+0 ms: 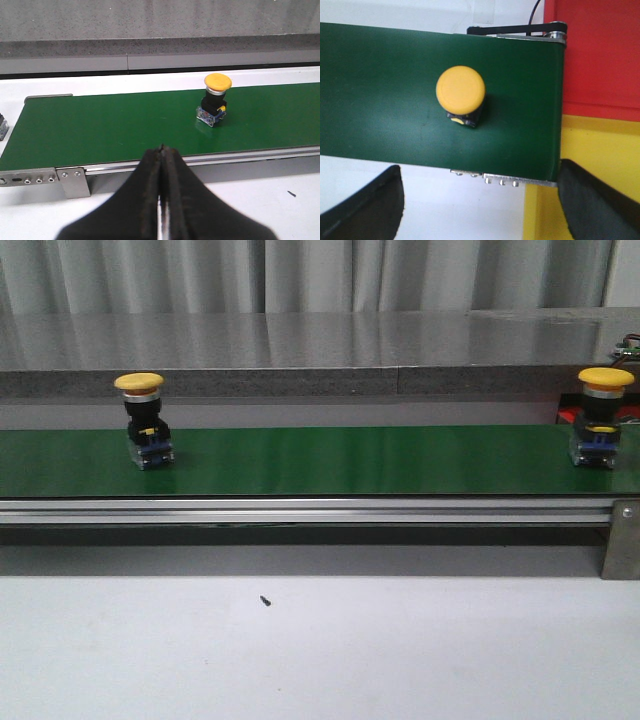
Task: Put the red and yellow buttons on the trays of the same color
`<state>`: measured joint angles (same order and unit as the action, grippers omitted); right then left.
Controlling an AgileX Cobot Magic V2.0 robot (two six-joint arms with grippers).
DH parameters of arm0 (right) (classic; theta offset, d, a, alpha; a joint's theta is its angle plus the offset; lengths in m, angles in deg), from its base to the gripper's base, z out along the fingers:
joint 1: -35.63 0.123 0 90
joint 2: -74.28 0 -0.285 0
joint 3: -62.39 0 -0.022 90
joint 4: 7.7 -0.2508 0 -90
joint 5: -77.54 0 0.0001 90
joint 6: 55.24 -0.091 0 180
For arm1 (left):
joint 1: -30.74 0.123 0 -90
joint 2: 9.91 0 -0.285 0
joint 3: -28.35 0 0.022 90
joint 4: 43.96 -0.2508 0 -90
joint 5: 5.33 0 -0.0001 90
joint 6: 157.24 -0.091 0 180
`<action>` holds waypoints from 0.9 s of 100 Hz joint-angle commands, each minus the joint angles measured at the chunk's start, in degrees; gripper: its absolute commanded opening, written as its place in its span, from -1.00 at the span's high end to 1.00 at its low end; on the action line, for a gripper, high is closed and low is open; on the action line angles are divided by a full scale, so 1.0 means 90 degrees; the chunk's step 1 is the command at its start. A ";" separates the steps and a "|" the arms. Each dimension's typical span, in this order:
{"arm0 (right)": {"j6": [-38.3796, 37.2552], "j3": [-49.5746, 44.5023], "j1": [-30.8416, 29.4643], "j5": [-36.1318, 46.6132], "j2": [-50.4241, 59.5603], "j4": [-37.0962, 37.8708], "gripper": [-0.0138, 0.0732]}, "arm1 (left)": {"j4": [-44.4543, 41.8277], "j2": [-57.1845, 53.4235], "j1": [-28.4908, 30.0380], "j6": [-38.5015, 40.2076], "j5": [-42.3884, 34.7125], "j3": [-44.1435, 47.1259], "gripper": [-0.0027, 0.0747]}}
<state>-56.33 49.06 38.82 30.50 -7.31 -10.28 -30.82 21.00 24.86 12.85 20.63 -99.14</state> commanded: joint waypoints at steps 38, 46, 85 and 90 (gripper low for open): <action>0.0064 0.1151 -0.0168 0.0496 -0.1787 0.0040 -0.72 | 0.0067 0.0031 -0.0045 0.0000 -0.0493 -0.0175 0.98; 0.0064 0.1261 -0.0342 0.0384 -0.2034 0.0040 -0.72 | 0.0067 0.0031 -0.0045 0.0000 -0.0493 -0.0175 0.98; 0.0405 0.1419 -0.0586 -0.0150 -0.2467 -0.0014 0.24 | 0.0067 0.0031 -0.0045 0.0000 -0.0502 -0.0175 0.98; 0.0405 0.1419 -0.0586 -0.0205 -0.2418 -0.0005 0.24 | 0.0067 0.0031 -0.0045 0.0000 -0.0502 -0.0175 0.98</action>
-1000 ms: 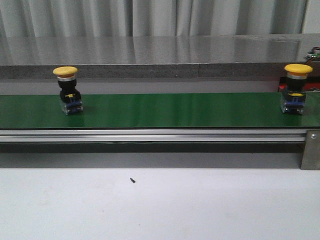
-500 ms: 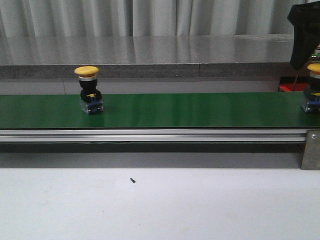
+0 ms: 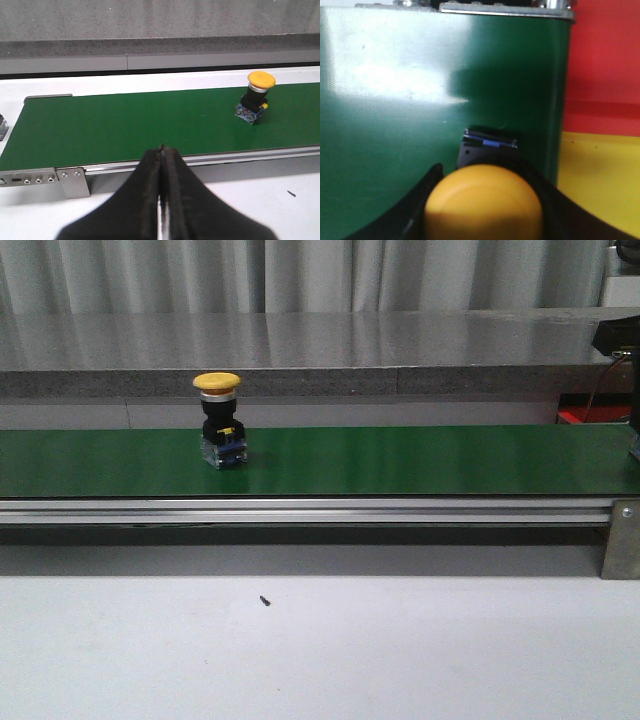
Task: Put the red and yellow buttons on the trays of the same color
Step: 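Grasp the yellow button and lower it into the yellow tray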
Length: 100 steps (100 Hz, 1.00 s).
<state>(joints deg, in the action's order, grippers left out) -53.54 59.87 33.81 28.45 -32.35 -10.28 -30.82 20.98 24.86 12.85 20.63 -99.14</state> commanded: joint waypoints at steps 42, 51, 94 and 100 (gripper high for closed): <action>0.0260 0.0189 -0.0701 -0.0536 0.1306 0.0074 0.24 | 0.0067 0.0033 -0.0045 0.0000 -0.0502 -0.0175 0.98; 0.0352 0.0073 -0.1136 -0.0610 0.1306 -0.0004 0.24 | 0.0067 0.0033 -0.0045 0.0000 -0.0502 -0.0175 0.98; 0.0978 -0.1586 -0.2070 0.0878 0.0992 -0.0987 0.24 | 0.0067 0.0033 -0.0045 0.0000 -0.0502 -0.0175 0.98; 0.0978 -0.1676 -0.2070 0.1013 0.0928 -0.0994 0.24 | 0.0067 0.0033 -0.0045 0.0000 -0.0502 -0.0175 0.98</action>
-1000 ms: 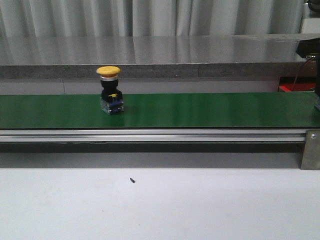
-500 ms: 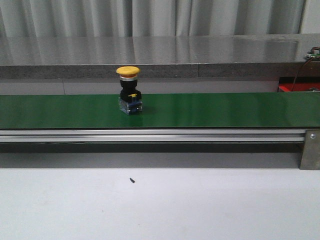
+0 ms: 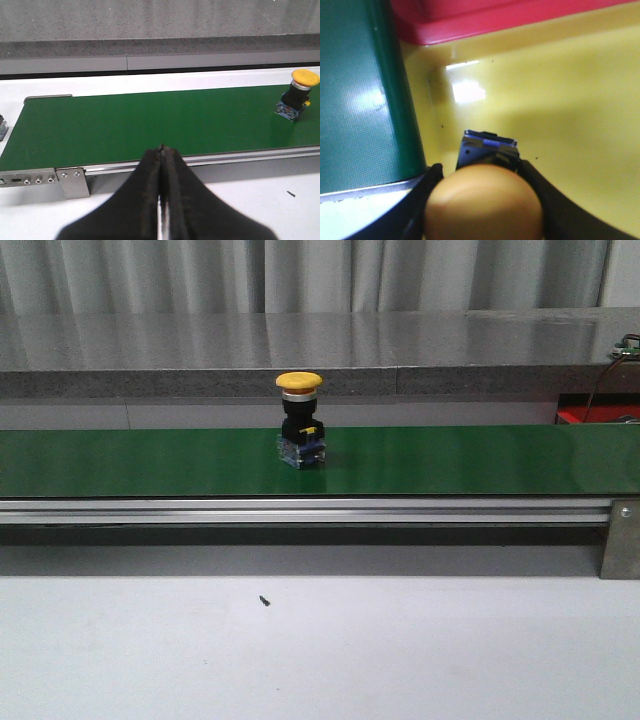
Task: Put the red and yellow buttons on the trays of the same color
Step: 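Grasp the yellow button and lower it into the yellow tray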
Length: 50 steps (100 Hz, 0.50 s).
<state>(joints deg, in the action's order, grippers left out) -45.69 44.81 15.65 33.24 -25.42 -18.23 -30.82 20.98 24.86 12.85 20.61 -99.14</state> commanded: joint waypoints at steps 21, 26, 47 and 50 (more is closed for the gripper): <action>0.0129 -0.0022 -0.0052 0.0794 -0.0145 -0.0111 0.24 | 0.0067 0.0033 -0.0045 0.0000 -0.0499 -0.0175 0.98; 0.0157 -0.0022 -0.0052 0.0807 -0.0236 -0.0111 0.24 | 0.0067 0.0033 -0.0045 0.0000 -0.0499 -0.0175 0.98; 0.0173 -0.0022 -0.0052 0.0794 -0.0453 -0.0111 0.00 | 0.0067 0.0033 -0.0045 0.0000 -0.0499 -0.0175 0.98; 0.0173 -0.0015 -0.0052 0.0794 -0.0446 -0.0111 -0.09 | 0.0067 0.0033 -0.0045 0.0000 -0.0499 -0.0175 0.98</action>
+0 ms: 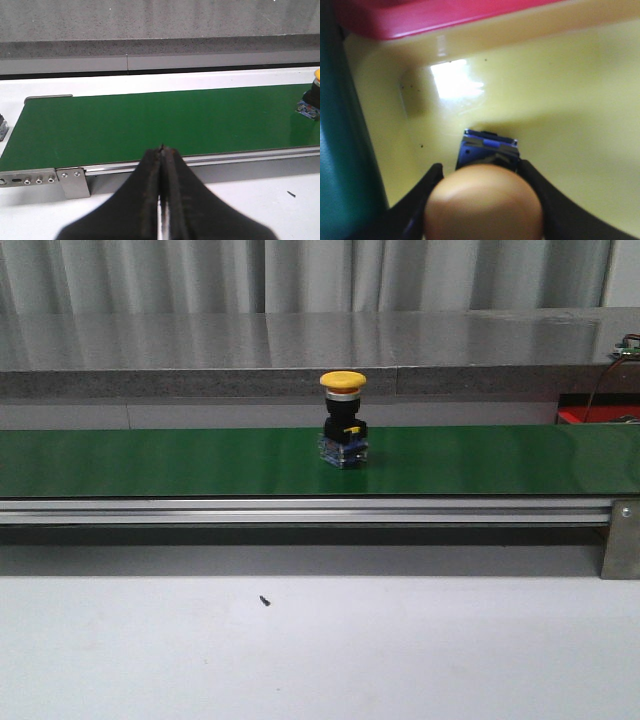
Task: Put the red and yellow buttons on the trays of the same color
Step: 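Grasp the yellow button and lower it into the yellow tray, then grasp the second yellow button off the conveyor with the right gripper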
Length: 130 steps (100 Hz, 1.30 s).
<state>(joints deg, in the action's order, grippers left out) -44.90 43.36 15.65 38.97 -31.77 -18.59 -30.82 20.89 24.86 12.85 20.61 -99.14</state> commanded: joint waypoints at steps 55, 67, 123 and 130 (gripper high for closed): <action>0.0425 0.0191 0.0242 0.0172 0.2076 -0.0101 -0.61 | 0.0067 0.0044 -0.0045 0.0000 -0.0499 -0.0175 0.98; 0.0861 0.0205 0.0814 0.0098 0.2468 -0.0316 -0.61 | 0.0067 0.0044 -0.0045 0.0000 -0.0499 -0.0175 0.98; 0.1130 0.1878 0.3100 -0.1056 0.1099 -0.0530 -0.61 | 0.0067 0.0044 -0.0045 0.0000 -0.0499 -0.0175 0.98; 0.1130 0.2088 0.3254 -0.1189 0.0872 -0.0530 -0.61 | 0.0067 0.0044 -0.0045 0.0000 -0.0499 -0.0175 0.98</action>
<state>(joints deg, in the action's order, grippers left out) -35.45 58.39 43.54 28.20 -23.82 -22.64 -30.82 20.89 24.86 12.85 20.61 -99.14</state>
